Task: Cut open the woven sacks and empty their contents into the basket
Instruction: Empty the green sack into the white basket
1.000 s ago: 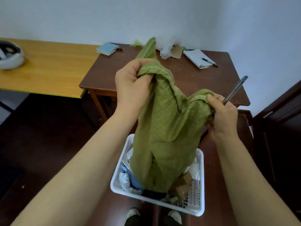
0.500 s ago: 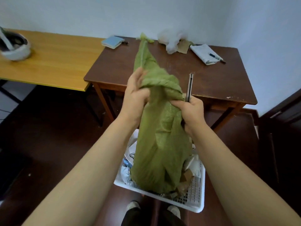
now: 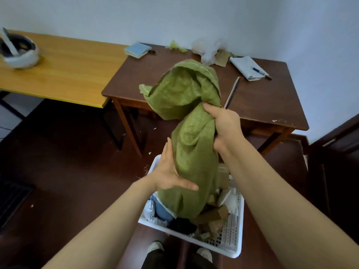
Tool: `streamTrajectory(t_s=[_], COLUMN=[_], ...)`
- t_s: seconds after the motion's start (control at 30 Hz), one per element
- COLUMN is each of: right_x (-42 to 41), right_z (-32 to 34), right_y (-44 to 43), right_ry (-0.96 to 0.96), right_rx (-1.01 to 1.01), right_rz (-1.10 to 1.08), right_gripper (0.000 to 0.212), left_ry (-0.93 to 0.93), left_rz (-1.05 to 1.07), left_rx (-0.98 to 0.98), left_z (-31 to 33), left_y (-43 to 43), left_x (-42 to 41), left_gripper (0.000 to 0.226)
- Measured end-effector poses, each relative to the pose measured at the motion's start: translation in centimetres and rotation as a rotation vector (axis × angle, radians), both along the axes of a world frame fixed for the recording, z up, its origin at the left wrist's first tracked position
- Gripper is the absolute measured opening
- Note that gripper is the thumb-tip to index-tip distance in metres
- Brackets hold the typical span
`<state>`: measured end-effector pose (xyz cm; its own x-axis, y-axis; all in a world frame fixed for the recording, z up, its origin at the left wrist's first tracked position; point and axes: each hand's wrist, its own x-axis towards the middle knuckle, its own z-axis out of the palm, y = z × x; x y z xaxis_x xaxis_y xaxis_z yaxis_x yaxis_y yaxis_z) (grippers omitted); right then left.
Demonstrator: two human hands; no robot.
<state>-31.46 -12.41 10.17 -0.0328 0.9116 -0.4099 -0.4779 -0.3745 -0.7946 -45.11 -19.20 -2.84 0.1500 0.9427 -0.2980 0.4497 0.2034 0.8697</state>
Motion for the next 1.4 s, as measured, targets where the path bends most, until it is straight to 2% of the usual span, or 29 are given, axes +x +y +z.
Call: streamTrajectory(t_s=[0.1,0.17,0.27,0.3,0.37,0.47,0.57,0.63,0.67,0.7,0.73,0.77,0.83,0.9,0.97,1.0,1.03,1.13,1.2,1.27,1.33,1.37,1.4], right_x=[-0.7,-0.8,-0.5,0.1,2.0,6.0,9.7,11.9,12.7,13.0,12.7,12.0,9.2,6.9,5.5,5.0,4.7,3.7,2.6,2.1,1.4,1.4,1.4], right_z=[0.5,1.0,2.2,2.2,1.5,-1.6,-5.6,-7.6,-8.1,-8.4,-8.3,-7.8,-6.8,-8.0,-10.6,-11.9,-13.3,-15.3,-14.7,-14.3,-13.9,-13.9,-13.6], right_y=[0.4,0.5,0.9,1.0,1.7,2.3,1.4,0.4,-0.2,-0.8,-1.3,-1.7,-2.1,-1.3,-0.2,0.0,0.0,-0.5,-0.8,-1.0,-0.8,-0.9,-0.9], right_ry=[0.182,0.233,0.248,0.257,0.214,-0.052,-0.216,-0.285,-0.336,-0.398,-0.462,-0.513,-0.64,-0.853,-0.98,-1.026,-1.034,-0.779,-0.581,-0.466,-0.506,-0.556,-0.597], right_rx=[-0.013,-0.035,-0.004,-0.006,-0.035,-0.187,-0.356,-0.44,-0.398,-0.273,-0.093,0.102,0.372,0.412,0.285,0.238,0.187,0.008,-0.042,-0.067,-0.113,-0.12,-0.106], right_rz=[0.084,0.104,0.15,0.147,0.085,-0.083,-0.161,-0.374,-0.516,-0.626,-0.636,-0.529,0.014,0.615,0.889,0.935,0.918,0.585,0.367,0.278,0.273,0.263,0.26], right_gripper=[0.027,0.037,0.025,0.021,0.022,0.023,0.017,0.021,0.025,0.034,0.042,0.047,0.058,0.093,0.118,0.119,0.107,0.018,0.015,0.012,0.008,0.009,0.011], left_ry=[0.012,-0.019,-0.149,-0.16,-0.146,-0.147,-0.052,-0.004,0.022,0.041,0.043,0.034,0.015,-0.044,-0.178,-0.234,-0.264,-0.27,-0.323,-0.381,-0.225,-0.102,-0.027], left_rz=[0.092,0.183,0.463,0.537,0.641,0.723,0.725,0.711,0.701,0.687,0.672,0.656,0.621,0.588,0.549,0.526,0.496,0.479,0.539,0.481,0.323,0.263,0.262], left_rx=[0.205,0.218,0.159,0.118,0.069,0.019,-0.049,-0.08,-0.097,-0.109,-0.12,-0.129,-0.147,-0.138,-0.095,-0.074,-0.058,0.017,0.079,0.073,-0.046,-0.13,-0.167], left_z=[-2.0,-3.0,-1.9,-1.8,-1.3,-1.2,-1.9,-2.2,-2.4,-2.7,-3.1,-3.4,-3.9,-3.4,-2.3,-1.9,-1.5,-1.0,-0.6,-0.9,-2.8,-3.7,-4.7], left_y=[0.6,0.8,1.3,1.7,2.1,2.4,2.7,2.7,2.6,2.4,2.1,1.8,1.4,1.0,0.6,0.5,0.5,1.0,1.7,1.8,1.5,0.9,0.4], left_x=[0.5,1.3,2.5,2.4,1.7,0.3,0.0,0.4,0.6,0.8,1.1,1.4,1.9,2.7,3.3,3.3,3.0,1.6,0.5,-0.5,-1.6,-1.7,-1.7], left_gripper=[0.148,0.122,0.061,0.036,0.005,0.026,0.023,0.019,0.02,0.021,0.022,0.024,0.023,0.021,0.022,0.022,0.021,0.02,0.025,0.04,0.054,0.047,0.03])
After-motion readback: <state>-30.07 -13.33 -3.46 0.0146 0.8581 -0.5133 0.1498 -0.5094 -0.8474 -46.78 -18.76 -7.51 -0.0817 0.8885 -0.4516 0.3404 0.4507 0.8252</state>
